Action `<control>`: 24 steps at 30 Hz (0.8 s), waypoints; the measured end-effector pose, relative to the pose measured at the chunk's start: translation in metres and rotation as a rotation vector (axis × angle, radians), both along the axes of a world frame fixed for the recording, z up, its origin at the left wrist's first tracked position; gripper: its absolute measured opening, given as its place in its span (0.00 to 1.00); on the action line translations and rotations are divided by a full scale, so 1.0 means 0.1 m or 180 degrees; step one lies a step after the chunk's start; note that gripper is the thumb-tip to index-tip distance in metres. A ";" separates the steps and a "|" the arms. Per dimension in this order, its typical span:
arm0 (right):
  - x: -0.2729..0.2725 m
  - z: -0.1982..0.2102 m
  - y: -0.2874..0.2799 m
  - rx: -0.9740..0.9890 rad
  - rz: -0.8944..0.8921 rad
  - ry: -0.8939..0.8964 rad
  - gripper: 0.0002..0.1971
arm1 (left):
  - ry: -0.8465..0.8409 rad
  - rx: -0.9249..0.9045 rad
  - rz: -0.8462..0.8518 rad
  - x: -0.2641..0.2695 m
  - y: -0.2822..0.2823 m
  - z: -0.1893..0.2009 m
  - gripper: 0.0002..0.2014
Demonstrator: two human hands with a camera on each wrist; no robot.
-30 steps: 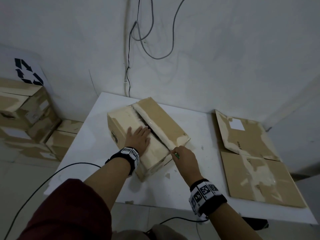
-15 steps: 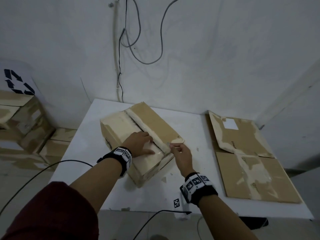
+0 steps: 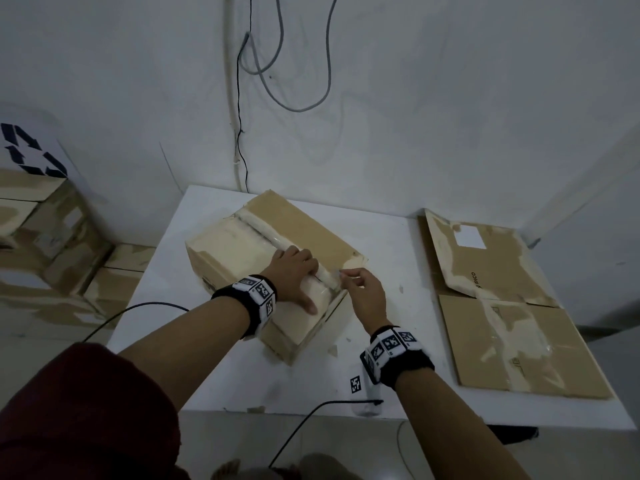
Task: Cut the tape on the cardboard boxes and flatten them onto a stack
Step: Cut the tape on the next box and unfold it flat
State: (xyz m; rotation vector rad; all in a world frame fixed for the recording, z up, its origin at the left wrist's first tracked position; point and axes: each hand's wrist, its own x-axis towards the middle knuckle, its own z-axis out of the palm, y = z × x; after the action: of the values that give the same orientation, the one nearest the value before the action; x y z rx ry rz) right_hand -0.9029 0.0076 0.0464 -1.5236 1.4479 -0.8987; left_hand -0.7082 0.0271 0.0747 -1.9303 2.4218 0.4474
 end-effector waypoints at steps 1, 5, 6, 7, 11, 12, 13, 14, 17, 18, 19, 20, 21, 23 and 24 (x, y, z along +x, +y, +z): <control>-0.01 0.00 -0.01 -0.0002 0.0098 0.0081 0.03 | 0.0015 0.0039 0.0021 0.00 0.00 0.00 0.38; -0.10 0.04 -0.07 -0.0074 0.0500 0.0358 0.01 | 0.0111 0.0183 0.0091 -0.03 -0.02 0.00 0.40; -0.10 0.06 -0.08 -0.0061 0.0599 0.0418 0.01 | 0.0108 0.0218 0.0056 -0.05 -0.02 0.00 0.40; -0.11 0.07 -0.11 -0.0071 0.0668 0.0497 0.01 | 0.0074 0.0249 0.0005 -0.06 -0.03 0.01 0.40; -0.14 0.13 -0.14 -0.0044 0.0911 0.0598 0.03 | 0.0079 0.0253 -0.0043 -0.08 -0.03 0.03 0.39; -0.16 0.13 -0.13 -0.0001 0.0977 0.0579 0.02 | 0.0121 0.0225 -0.0026 -0.08 -0.02 0.01 0.38; -0.17 0.14 -0.11 0.0031 0.1022 0.0554 0.02 | 0.0153 0.0189 -0.0013 -0.07 -0.01 0.00 0.37; -0.18 0.15 -0.08 0.0050 0.1038 0.0529 0.01 | 0.0178 0.0162 -0.0002 -0.07 0.00 -0.01 0.37; -0.17 0.13 -0.03 0.0028 0.0874 0.0469 0.01 | 0.0214 0.0154 0.0000 -0.08 -0.01 0.00 0.36; -0.16 0.11 -0.01 0.0013 0.0789 0.0459 0.02 | 0.0225 0.0171 0.0001 -0.09 -0.01 0.00 0.35; -0.14 0.08 0.02 -0.0003 0.0702 0.0421 0.03 | 0.0238 0.0187 0.0007 -0.10 -0.02 0.01 0.35; -0.13 0.05 0.05 -0.0026 0.0615 0.0361 0.03 | 0.0257 0.0203 0.0017 -0.10 -0.02 0.01 0.35; -0.13 0.00 0.09 -0.0046 0.0517 0.0294 0.03 | 0.0282 0.0211 0.0020 -0.11 -0.02 0.01 0.35; -0.13 -0.06 0.18 -0.0056 0.0336 0.0167 0.04 | 0.0321 0.0200 -0.0016 -0.12 -0.01 0.01 0.35; -0.12 -0.07 0.21 -0.0041 0.0291 0.0121 0.04 | 0.0330 0.0200 -0.0047 -0.12 -0.01 0.01 0.35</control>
State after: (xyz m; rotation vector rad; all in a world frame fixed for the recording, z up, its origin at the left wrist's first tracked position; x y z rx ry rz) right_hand -0.9150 0.0282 0.0399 -1.6108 1.3899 -0.8300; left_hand -0.7206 0.0262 0.0761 -1.9089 2.4491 0.6303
